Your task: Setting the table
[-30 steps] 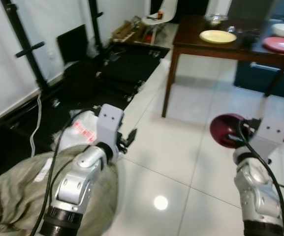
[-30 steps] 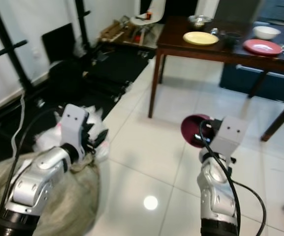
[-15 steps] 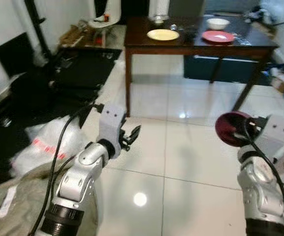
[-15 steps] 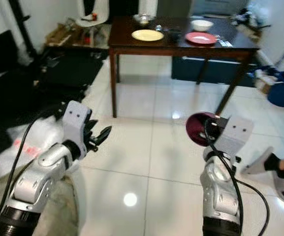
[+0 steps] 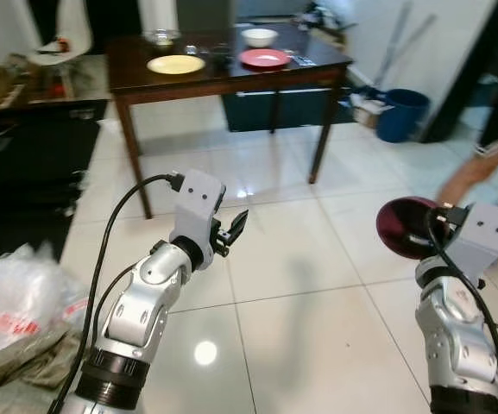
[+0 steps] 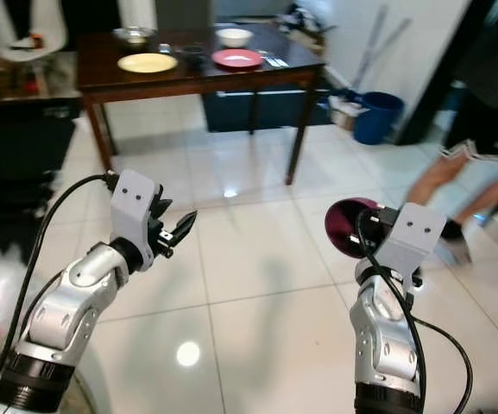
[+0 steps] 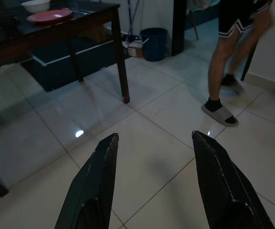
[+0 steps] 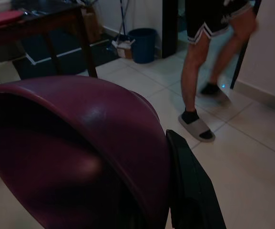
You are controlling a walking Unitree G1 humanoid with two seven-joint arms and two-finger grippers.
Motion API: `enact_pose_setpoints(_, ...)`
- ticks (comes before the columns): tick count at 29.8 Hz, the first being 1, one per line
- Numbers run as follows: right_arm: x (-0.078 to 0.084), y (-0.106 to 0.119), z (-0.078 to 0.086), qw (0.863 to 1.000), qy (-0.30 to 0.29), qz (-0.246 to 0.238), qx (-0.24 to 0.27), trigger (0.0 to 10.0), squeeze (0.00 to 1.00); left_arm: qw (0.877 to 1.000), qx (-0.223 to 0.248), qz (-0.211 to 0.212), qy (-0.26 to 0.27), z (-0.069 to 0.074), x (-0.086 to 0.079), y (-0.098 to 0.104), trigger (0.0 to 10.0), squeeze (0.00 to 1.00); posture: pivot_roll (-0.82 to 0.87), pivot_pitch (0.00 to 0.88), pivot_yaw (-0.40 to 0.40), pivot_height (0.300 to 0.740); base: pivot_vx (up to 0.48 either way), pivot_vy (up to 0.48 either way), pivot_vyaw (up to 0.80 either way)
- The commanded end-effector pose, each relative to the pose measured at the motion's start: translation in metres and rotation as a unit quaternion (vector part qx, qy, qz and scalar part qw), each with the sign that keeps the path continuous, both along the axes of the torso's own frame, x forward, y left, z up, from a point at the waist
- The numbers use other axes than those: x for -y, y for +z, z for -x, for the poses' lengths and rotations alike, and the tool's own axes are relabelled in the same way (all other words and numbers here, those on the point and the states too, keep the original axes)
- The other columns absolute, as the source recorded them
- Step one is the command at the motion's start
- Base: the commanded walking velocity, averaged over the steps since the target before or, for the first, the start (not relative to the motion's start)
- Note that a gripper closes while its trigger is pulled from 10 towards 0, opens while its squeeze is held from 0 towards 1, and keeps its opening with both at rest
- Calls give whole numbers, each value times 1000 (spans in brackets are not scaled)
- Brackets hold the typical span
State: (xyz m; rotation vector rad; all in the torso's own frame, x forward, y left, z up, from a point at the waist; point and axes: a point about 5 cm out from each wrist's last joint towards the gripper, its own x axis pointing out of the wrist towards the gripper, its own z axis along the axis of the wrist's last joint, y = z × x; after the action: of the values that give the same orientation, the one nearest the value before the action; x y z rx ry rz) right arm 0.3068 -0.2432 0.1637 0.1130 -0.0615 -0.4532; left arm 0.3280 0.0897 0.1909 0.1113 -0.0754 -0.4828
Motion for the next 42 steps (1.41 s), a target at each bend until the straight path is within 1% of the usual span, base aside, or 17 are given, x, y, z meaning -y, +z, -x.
enact_pose_setpoints(1,-6,2,-2,1000,9,5,5,10000,0,1000,9,-5,-15,0,7,1,10000,0,-69,15,81,740,352,-322,0)
enact_pose_setpoints(7,-7,1,-2,1000,11,2,5,10000,0,1000,14,-2,-24,1,13,3,10000,0,-71,14,81,740,364,-308,0)
enact_pose_setpoints(10,-5,1,-2,1000,8,-1,4,10000,0,999,15,0,-30,2,16,2,10000,0,-73,15,81,740,377,-294,-794)
enact_pose_setpoints(20,-4,1,-2,1000,7,2,3,10000,0,999,17,2,-35,2,19,0,10000,0,-77,12,79,740,375,-295,-800)
enact_pose_setpoints(23,-6,2,-3,1000,17,14,-2,10000,0,1000,-4,-20,-13,-2,17,-6,10000,0,-77,11,79,740,425,-165,-317)
enact_pose_setpoints(24,-7,2,-3,1000,21,18,-3,10000,0,1000,-6,-20,-7,-3,17,-7,10000,0,-77,11,79,740,465,0,0)
enact_pose_setpoints(26,-12,2,-5,999,40,24,-4,10000,0,1000,-5,-20,-1,-5,16,-7,10000,0,-78,9,80,740,480,0,0)
enact_pose_setpoints(27,-12,2,-5,999,40,24,-4,10000,0,1000,-5,-20,-1,-5,16,-7,10000,0,-78,9,80,740,480,0,0)
enact_pose_setpoints(30,-26,3,-6,996,79,34,0,10000,0,1000,-5,-17,3,-7,14,-6,10000,0,-80,6,82,740,480,0,0)
enact_pose_setpoints(42,-51,-2,-4,990,135,42,-1,10000,0,1000,-8,-16,6,-7,13,-8,10000,0,-80,5,85,740,480,0,0)
